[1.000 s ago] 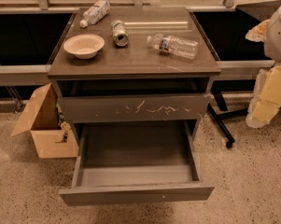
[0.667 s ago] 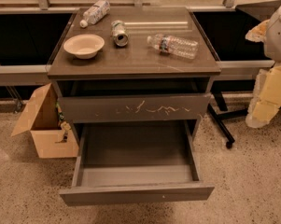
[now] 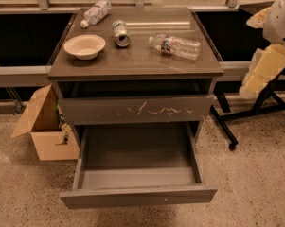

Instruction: Place water bottle into middle drawer

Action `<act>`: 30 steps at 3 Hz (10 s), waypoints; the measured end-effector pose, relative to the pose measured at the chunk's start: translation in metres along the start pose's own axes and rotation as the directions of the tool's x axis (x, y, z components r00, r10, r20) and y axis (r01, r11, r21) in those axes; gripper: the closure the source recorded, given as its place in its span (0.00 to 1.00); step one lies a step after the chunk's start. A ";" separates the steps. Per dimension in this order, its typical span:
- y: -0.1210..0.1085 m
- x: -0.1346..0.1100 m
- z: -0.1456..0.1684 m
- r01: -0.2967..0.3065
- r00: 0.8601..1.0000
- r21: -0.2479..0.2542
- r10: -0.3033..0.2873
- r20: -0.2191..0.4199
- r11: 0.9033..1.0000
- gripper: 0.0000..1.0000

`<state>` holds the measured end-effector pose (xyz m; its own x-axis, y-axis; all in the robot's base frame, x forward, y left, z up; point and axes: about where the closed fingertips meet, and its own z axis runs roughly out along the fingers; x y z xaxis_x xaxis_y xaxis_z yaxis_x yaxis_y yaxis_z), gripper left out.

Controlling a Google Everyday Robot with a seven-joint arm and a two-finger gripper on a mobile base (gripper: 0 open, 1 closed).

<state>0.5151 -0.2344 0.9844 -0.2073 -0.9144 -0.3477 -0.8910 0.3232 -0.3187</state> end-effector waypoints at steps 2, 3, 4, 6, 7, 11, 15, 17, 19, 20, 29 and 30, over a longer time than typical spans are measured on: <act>-0.045 -0.007 0.031 -0.031 0.994 0.001 0.031 0.109 1.000 0.00; -0.056 -0.016 0.047 -0.017 0.990 -0.002 0.017 0.143 1.000 0.00; -0.087 -0.029 0.075 -0.039 0.975 -0.001 0.039 0.221 0.999 0.00; -0.138 -0.057 0.145 -0.163 0.932 -0.026 0.163 0.324 0.986 0.00; -0.155 -0.065 0.178 -0.226 0.917 -0.041 0.226 0.329 0.973 0.00; -0.189 -0.074 0.250 -0.277 0.898 -0.082 0.289 0.332 0.957 0.43; -0.109 -0.130 0.174 0.045 0.870 -0.145 0.032 0.492 0.988 1.00; -0.085 -0.133 0.179 0.110 0.867 -0.180 -0.006 0.499 0.977 1.00; 0.020 -0.128 0.167 0.260 0.857 -0.177 -0.143 0.495 0.949 1.00; 0.072 -0.111 0.202 0.236 0.884 -0.262 -0.095 0.458 0.936 1.00; 0.158 0.083 0.491 -0.097 0.977 -0.403 0.165 0.137 0.910 1.00; 0.148 0.095 0.512 -0.111 0.979 -0.401 0.170 0.114 0.909 0.81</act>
Offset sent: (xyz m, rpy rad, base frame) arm 0.0428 -0.0003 -0.0074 0.0877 -0.0279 0.0063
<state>0.5708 -0.1486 0.4527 -0.3082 -0.8126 -0.4946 -0.9491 0.2979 0.1020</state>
